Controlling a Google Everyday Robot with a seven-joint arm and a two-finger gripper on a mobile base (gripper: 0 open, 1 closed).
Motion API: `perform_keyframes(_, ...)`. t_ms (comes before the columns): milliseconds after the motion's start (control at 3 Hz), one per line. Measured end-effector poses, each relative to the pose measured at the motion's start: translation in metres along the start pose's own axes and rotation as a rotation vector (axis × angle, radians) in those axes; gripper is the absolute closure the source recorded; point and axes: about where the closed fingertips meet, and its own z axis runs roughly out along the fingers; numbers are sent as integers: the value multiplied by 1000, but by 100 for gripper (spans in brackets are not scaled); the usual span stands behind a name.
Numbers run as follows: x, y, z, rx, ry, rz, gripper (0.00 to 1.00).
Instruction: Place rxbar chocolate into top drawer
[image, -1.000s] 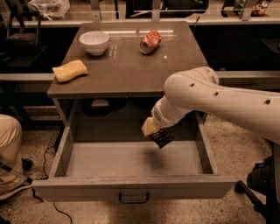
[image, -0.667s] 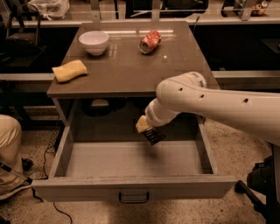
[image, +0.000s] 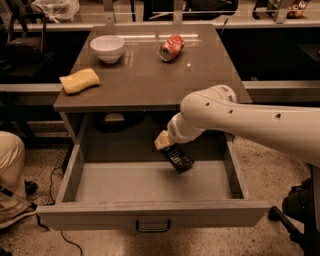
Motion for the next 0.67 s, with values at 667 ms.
perform_keyframes(667,21,-67,-56,114,-59,114,0)
